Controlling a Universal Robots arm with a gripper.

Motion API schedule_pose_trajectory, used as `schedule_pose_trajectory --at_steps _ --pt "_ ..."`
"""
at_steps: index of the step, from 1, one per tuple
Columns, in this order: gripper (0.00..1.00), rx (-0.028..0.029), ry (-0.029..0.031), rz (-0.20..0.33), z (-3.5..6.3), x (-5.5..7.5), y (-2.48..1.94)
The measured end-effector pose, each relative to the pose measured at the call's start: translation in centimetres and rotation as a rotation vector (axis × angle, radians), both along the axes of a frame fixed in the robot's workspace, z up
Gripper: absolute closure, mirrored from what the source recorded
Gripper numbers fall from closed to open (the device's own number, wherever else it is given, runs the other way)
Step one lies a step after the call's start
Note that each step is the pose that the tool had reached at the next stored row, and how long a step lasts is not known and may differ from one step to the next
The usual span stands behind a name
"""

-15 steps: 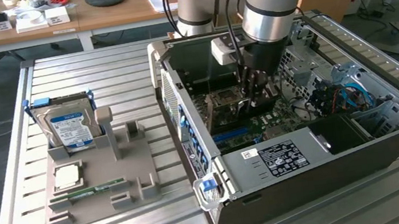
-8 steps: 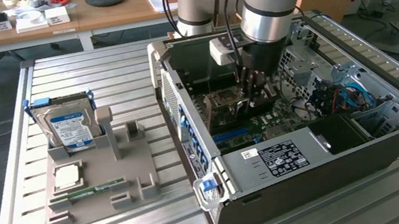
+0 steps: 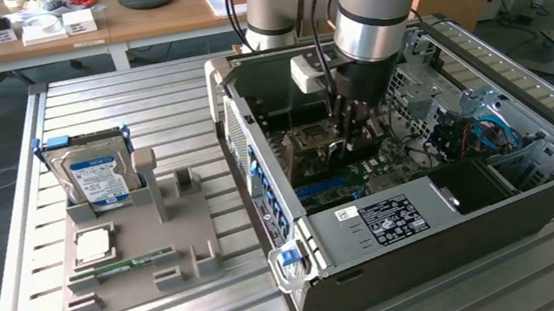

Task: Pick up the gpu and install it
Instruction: 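Insert the gpu into the slot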

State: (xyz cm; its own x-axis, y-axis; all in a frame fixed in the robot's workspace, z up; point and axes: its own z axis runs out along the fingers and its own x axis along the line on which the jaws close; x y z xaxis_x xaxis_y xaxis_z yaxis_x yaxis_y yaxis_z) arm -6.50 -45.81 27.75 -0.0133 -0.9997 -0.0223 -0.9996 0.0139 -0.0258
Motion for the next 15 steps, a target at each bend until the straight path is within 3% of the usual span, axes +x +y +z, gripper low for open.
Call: schedule_pose_trajectory --at_steps 15 --pt "0.73 -0.0001 0.0001 0.0 -0.95 -0.72 -0.02"
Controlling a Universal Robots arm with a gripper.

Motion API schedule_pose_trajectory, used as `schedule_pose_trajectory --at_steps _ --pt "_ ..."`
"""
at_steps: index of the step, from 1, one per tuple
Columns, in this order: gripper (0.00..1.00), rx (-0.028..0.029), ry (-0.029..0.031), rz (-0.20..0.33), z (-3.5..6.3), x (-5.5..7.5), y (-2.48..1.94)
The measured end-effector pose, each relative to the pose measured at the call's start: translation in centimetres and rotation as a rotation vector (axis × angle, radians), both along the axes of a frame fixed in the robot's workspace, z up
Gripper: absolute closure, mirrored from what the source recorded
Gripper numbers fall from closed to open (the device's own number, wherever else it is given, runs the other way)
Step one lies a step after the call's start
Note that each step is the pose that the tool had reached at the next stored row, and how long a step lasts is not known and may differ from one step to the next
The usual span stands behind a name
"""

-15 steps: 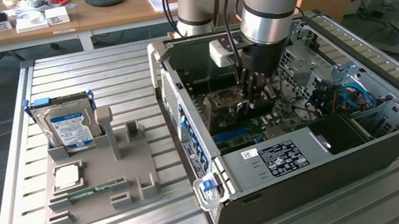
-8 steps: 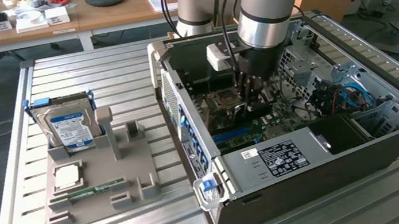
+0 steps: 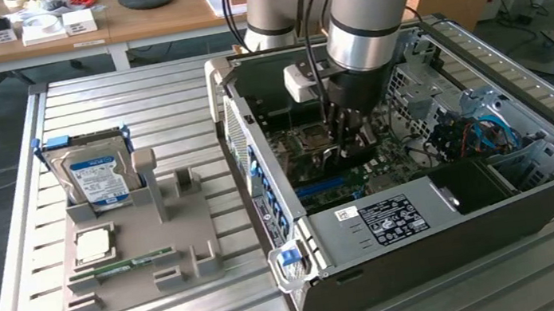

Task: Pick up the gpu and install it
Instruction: 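Insert the gpu into the slot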

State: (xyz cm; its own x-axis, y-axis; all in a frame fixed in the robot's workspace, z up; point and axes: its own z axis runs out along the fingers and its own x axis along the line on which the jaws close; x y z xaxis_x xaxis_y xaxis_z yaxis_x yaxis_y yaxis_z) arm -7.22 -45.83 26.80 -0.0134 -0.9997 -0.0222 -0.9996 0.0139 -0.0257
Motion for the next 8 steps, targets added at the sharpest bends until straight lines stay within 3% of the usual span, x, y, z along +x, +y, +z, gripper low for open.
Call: schedule_pose_trajectory --at_steps 8 --pt "0.73 0.0002 -0.0001 0.0 -0.22 -0.33 -0.07"
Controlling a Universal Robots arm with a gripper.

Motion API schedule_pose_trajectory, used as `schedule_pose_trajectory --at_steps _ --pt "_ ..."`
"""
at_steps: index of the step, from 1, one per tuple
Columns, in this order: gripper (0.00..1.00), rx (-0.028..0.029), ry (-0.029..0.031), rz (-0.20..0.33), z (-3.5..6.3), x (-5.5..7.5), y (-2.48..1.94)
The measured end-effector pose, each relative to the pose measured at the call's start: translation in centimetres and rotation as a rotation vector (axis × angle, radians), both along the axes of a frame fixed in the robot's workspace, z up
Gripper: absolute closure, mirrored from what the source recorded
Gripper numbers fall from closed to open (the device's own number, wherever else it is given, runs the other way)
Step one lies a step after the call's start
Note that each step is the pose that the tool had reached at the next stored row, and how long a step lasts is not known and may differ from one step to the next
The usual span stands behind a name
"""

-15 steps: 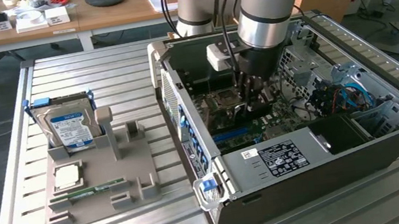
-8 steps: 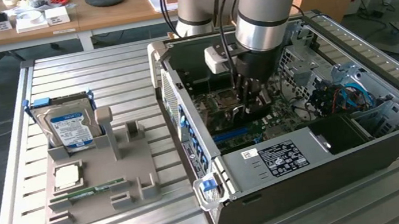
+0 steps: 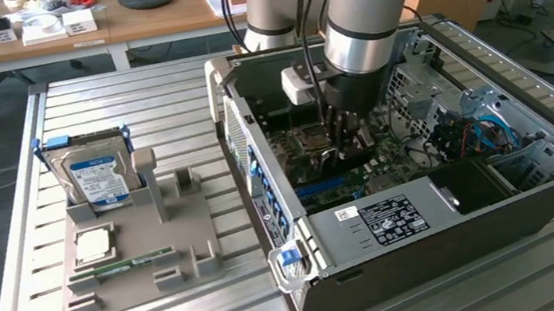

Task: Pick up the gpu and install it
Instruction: 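Insert the gpu into the slot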

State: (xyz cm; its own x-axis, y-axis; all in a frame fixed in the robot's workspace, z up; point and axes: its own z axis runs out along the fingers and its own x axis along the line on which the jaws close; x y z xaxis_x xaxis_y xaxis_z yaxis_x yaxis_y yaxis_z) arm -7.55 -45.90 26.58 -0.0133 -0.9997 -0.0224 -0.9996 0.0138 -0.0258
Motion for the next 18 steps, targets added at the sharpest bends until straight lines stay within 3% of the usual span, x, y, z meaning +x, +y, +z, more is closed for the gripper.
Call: schedule_pose_trajectory --at_steps 18 --pt "0.73 -0.0001 0.0 0.0 -0.29 -0.62 0.04"
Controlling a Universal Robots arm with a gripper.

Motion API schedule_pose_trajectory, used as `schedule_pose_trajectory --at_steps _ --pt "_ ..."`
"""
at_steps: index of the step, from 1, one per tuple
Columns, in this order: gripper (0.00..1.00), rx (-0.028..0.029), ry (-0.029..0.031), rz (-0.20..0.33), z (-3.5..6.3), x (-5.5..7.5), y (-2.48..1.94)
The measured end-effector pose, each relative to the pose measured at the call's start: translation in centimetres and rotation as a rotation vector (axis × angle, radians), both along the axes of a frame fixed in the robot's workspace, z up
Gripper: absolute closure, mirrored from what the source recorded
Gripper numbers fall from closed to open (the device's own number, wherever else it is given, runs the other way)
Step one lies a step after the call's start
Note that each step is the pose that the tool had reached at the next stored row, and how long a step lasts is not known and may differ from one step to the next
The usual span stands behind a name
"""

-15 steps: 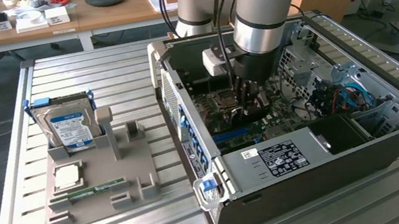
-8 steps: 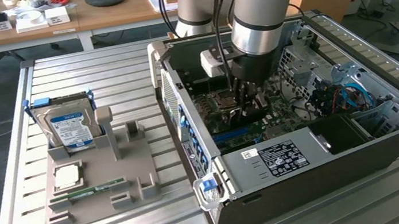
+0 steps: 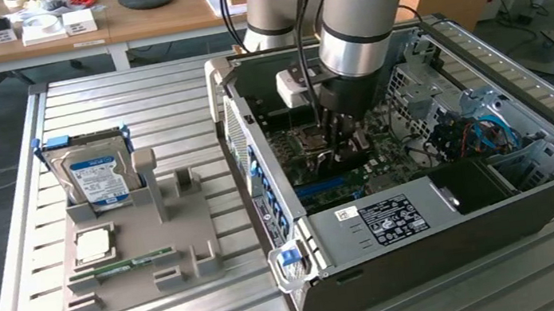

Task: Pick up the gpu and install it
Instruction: 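Insert the gpu into the slot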

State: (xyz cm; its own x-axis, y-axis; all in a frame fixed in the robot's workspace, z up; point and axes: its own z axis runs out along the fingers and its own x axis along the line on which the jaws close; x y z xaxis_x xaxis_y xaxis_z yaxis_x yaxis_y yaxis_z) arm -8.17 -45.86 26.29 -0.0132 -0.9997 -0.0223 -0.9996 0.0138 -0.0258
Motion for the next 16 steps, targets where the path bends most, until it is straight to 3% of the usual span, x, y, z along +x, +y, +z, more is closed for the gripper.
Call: schedule_pose_trajectory --at_steps 16 --pt "0.73 0.0001 0.0 0.0 -0.05 -0.55 0.0"
